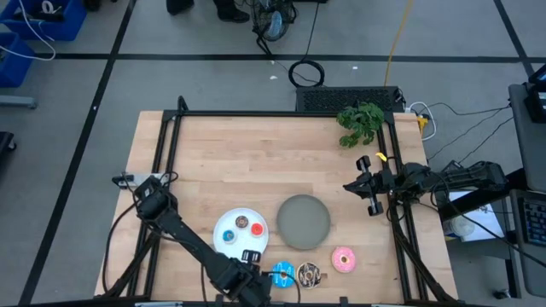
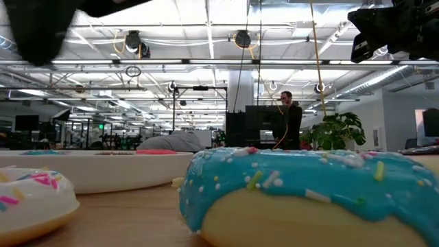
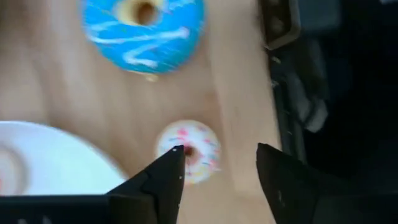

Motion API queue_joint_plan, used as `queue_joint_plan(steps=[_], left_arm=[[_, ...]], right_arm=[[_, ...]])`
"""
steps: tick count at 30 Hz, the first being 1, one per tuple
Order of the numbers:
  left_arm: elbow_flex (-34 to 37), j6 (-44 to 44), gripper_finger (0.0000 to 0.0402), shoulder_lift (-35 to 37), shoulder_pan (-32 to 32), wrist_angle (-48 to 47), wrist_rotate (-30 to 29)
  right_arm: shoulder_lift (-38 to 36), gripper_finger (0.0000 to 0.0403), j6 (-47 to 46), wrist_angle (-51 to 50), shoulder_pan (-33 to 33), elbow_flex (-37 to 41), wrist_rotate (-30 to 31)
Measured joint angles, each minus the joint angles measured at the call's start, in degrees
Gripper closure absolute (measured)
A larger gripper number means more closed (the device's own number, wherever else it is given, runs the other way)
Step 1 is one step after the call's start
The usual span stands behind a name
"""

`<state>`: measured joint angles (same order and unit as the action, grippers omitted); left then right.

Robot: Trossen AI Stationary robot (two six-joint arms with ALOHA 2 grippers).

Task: Pick & Place donuts
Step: Put the small white donut on the white plate

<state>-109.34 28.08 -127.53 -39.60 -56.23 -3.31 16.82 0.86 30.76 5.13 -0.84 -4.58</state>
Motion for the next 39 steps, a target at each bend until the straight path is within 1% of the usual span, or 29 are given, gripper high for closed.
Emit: queue_joint_plan(steps=[4, 12, 16, 23, 26, 30, 35, 39], left_arm=[[0.0, -2.0, 0.0198, -1.6, -0.8, 0.1, 0.6], [0.0, -1.4, 0.0237, -3.2, -0.1, 0.3, 0.8], [0.1, -0.3, 0.0248, -3.4, -0.1, -0.6, 2.0], [3.0, 0.7, 0.0238, -3.6, 0.1, 0.0, 1.6], [5.3, 0.8, 0.0236, -3.6, 0.5, 2.5, 1.9], [7.9, 0.1, 0.0244, -3.2, 1.1, 6.8, 3.7], [8.4, -0.3, 0.0268, -3.1, 1.6, 7.7, 5.0], [8.5, -0.3, 0.0312, -3.2, 1.6, 8.1, 4.6]], right_arm=[[0.0, 0.0403, 0.0, 0.0, 0.0, 0.0, 0.0], [0.0, 0.0403, 0.0, 0.3, 0.0, 0.0, 0.0], [0.1, 0.0403, 0.0, 0.3, 0.0, 0.0, 0.0], [0.1, 0.0403, 0.0, 0.2, 0.0, 0.0, 0.0], [0.2, 0.0403, 0.0, 0.2, 0.0, 0.0, 0.0], [0.2, 0.0403, 0.2, 0.3, 0.0, 0.0, 0.0], [0.2, 0.0403, 0.2, 0.3, 0.0, 0.0, 0.0], [0.2, 0.0403, 0.2, 0.3, 0.0, 0.0, 0.0]])
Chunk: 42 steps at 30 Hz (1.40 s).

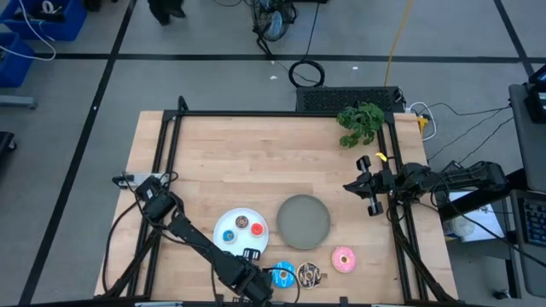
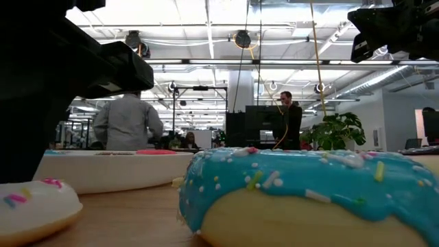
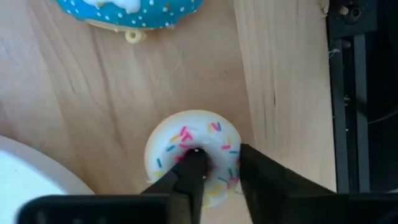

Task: Pick & Place donuts
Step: Put the small white donut on the white plate

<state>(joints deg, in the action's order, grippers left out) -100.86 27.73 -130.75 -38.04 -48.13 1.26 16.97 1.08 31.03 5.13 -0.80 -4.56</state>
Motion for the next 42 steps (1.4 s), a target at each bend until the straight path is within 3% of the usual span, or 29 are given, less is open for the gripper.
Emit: queue_joint_plan(steps=[6, 13, 19, 27, 32, 39, 42], left_arm=[[0.0, 0.0, 0.0390, -0.1, 0.0, 0.4, 0.0], [0.4, -0.3, 0.0388, 1.8, -0.2, -1.7, 0.5], [0.2, 2.0, 0.0384, 9.1, -0.3, -4.3, 0.0], [0.2, 6.4, 0.0394, 19.0, 0.4, -15.6, -6.5], [0.2, 7.5, 0.0381, 20.3, 1.3, -18.0, -7.8], [0.2, 6.2, 0.0395, 19.3, 2.0, -19.8, -7.7], [0.3, 5.6, 0.0383, 18.4, 2.4, -19.7, -11.9]], right_arm=[[0.0, 0.0403, -0.2, 0.0, 0.0, 0.0, 0.0], [0.0, 0.0403, -0.2, 0.0, 0.0, 0.0, 0.0], [0.0, 0.0403, -0.2, 0.0, 0.0, 0.0, 0.0], [0.0, 0.0403, -0.2, 0.0, 0.0, -0.1, 0.0], [0.2, 0.0403, -0.2, 0.5, 0.0, -0.1, 0.0], [0.6, 0.0403, -0.2, 0.5, 0.0, -0.1, 0.0], [0.6, 0.0403, -0.2, 0.4, 0.0, -0.1, 0.0]])
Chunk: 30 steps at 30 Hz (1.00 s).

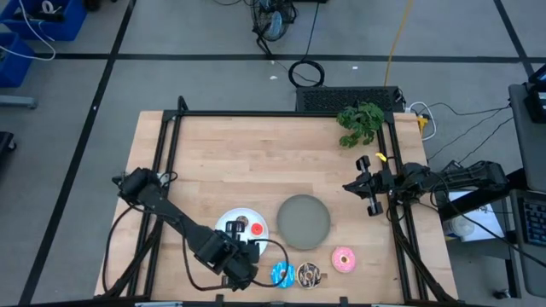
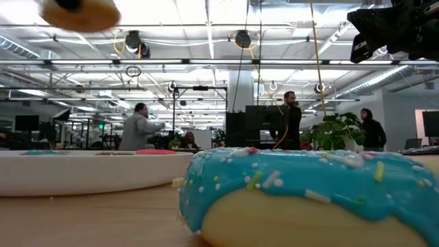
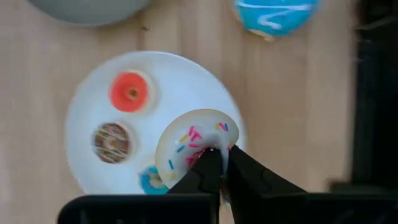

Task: Pick & Place donuts
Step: Put the small white donut on the white plate

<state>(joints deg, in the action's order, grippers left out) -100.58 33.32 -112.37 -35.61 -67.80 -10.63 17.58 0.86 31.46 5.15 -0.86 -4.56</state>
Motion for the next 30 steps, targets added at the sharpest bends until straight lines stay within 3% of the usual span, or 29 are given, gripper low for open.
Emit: queue_joint_plan(steps=[4, 10, 17, 24, 30], left_arm=[[2.9, -1.6, 0.0376, -1.1, 0.5, 2.8, -1.4], [11.4, -2.8, 0.0394, -1.8, 1.6, 10.3, 1.2], [18.1, -3.5, 0.0371, -1.7, 3.1, 16.6, 4.2], [20.9, -0.1, 0.0393, -1.7, 4.2, 19.0, 4.8], [20.9, 0.6, 0.0331, -1.7, 4.4, 19.0, 6.5]], right_arm=[[0.1, 0.0403, 0.0, 0.0, 0.0, 0.0, 0.0], [0.1, 0.0403, 0.0, 0.0, 0.0, 0.0, 0.0], [0.1, 0.0403, 0.4, 0.0, 0.0, 0.0, 0.0], [0.1, 0.0403, 0.4, -0.1, 0.0, 0.0, 0.0], [0.1, 0.0403, 0.4, -0.2, 0.0, 0.0, 0.0]])
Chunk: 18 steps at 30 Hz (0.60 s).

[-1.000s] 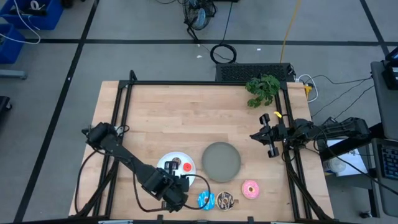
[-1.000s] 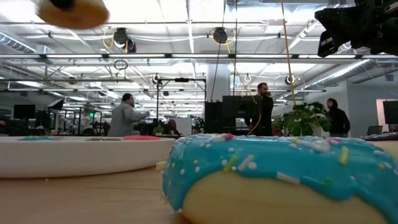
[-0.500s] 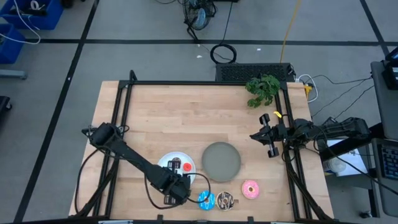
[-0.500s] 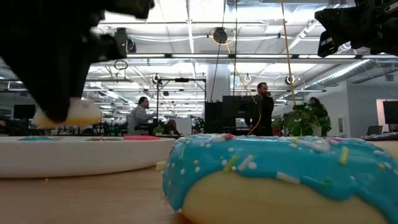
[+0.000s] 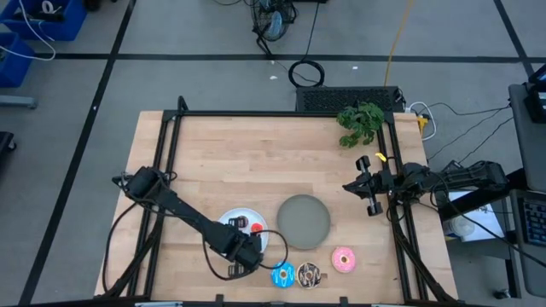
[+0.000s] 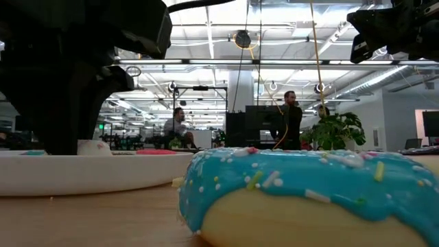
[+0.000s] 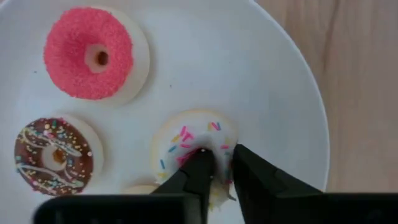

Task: Pick & Place donuts
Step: Put the small white donut on the white plate

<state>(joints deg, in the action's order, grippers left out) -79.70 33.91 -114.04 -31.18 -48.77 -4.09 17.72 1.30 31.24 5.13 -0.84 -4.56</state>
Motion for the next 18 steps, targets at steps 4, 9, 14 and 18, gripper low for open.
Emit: queue_joint_plan(steps=[4, 9, 14, 18], left_arm=[[0.0, 0.6, 0.0286, 0.0, 0.0, 1.8, 1.8], [0.0, 0.8, 0.0228, 0.0, 0.3, 2.2, 1.7], [-0.6, 1.2, 0.0195, 0.0, 1.0, 1.3, 3.0], [-2.3, 1.1, 0.0192, 0.1, 1.6, 0.1, 4.2]], right_arm=[[0.0, 0.0403, 0.0, 0.0, 0.0, 0.0, 0.0], [0.0, 0.0403, 0.0, 0.0, 0.0, 0.0, 0.0], [0.0, 0.0403, 0.0, 0.2, 0.0, 0.0, 0.0], [0.0, 0.0403, 0.0, 0.2, 0.0, 0.0, 0.0]])
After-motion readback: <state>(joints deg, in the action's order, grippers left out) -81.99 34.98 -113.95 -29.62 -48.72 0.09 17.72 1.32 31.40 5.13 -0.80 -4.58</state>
